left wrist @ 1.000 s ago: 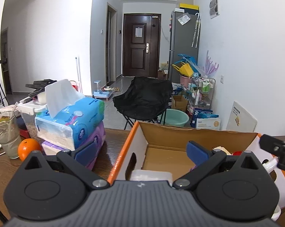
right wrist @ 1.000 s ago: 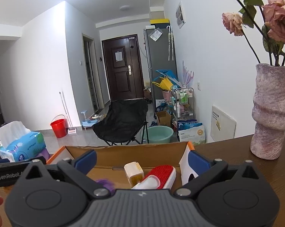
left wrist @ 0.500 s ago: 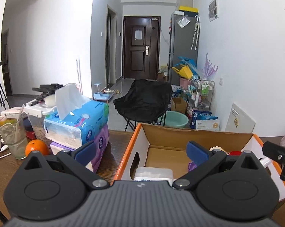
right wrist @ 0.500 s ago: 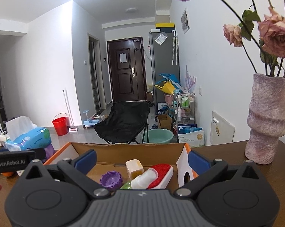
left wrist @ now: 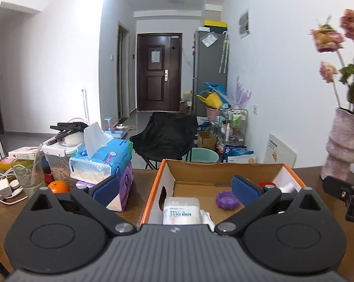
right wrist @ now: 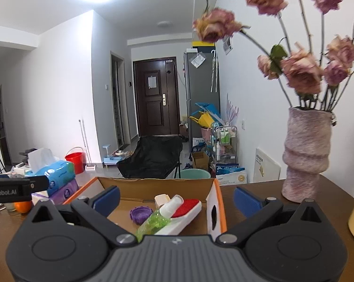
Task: Organize rigid objects
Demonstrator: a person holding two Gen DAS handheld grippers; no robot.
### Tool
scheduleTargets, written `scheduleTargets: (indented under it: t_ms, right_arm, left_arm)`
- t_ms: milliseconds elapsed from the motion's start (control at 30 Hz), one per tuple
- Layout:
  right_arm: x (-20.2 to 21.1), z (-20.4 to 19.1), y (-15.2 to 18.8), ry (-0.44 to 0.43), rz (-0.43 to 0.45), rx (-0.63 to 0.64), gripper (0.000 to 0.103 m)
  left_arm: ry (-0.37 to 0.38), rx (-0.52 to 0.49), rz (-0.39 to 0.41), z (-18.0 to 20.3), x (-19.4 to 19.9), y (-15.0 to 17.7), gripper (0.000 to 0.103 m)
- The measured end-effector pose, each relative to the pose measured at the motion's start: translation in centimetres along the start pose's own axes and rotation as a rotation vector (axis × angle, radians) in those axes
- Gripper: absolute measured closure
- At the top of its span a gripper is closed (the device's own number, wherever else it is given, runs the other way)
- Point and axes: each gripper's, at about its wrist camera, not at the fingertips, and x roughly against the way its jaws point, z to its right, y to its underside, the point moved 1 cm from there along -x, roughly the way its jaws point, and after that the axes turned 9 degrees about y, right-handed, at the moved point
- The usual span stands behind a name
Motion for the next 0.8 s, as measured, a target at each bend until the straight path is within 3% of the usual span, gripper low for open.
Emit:
scheduleTargets:
  t_ms: [433, 800]
  right_arm:
    - [9.8, 0.3, 2.2, 0.01, 0.002, 0.019, 0.0]
    - [19.3, 0.2, 5.7, 0.023, -0.035, 0.034, 0.0]
  left_arm:
    - [0.053, -0.024, 0.0, 0.6, 9.9, 1.9, 0.0]
    - [0.067, -0.04, -0.055, 1.0, 19.5, 6.0, 0.0]
